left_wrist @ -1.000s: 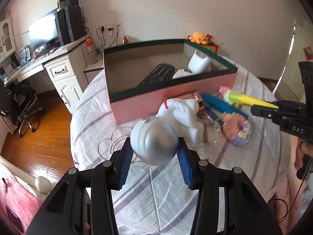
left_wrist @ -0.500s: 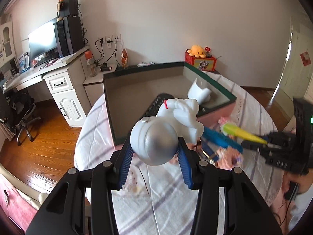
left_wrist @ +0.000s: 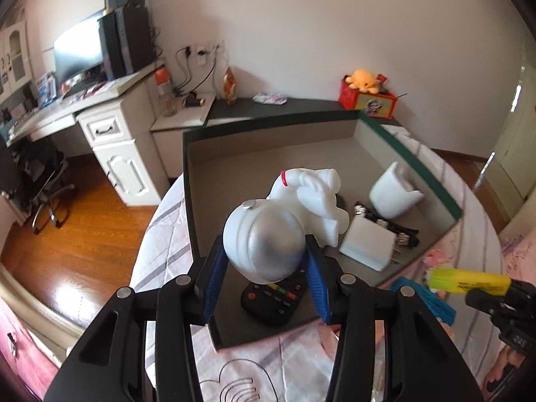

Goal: Organize rigid objects
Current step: 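Lower the bunny figure into the box and open the left tool while the right tool lifts the highlighter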

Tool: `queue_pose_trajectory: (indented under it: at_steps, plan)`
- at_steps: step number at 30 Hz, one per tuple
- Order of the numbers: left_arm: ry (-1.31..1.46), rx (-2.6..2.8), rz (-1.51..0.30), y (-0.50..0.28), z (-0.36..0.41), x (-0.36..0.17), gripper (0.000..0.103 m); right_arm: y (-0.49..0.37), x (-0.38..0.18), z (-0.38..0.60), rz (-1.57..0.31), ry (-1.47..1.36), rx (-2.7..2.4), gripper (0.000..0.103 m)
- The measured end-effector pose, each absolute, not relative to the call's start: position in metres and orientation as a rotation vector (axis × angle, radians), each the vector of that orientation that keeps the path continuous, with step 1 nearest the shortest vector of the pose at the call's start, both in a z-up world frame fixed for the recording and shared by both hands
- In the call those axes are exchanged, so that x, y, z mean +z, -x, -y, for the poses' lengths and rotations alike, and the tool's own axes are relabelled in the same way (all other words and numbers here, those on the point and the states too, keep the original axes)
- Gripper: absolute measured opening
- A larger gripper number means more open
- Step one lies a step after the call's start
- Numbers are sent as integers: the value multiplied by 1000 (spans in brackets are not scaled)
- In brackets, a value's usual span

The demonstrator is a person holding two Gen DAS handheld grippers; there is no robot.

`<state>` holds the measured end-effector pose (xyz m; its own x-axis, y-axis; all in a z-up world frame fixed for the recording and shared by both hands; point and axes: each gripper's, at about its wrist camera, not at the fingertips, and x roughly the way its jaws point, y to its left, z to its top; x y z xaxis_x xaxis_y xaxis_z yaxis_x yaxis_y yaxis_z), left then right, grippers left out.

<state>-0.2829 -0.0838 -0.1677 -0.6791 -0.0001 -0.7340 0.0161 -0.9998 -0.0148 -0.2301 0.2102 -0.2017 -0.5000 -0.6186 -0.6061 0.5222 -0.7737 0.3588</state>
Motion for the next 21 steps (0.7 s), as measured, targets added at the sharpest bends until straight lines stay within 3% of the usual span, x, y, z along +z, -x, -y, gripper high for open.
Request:
queue_pose_trajectory:
  at_steps: [4,7,11,21]
  plan:
    - [-1262,-2834,-27,284,82,-178,48,234,-205,-206,170,-983,-2251,16]
    - [-1247,-2839,-27,278,83,-178,61,236,-207,-204,175,-987,-2245,16]
    - [-1216,-2865,-38,268,84,-174,68,239,-209,-201,178,-988,-2243,16]
    - [-1189,-2869,-4,243,92,-170,69,246,-202,-185,133,-959,-2244,14]
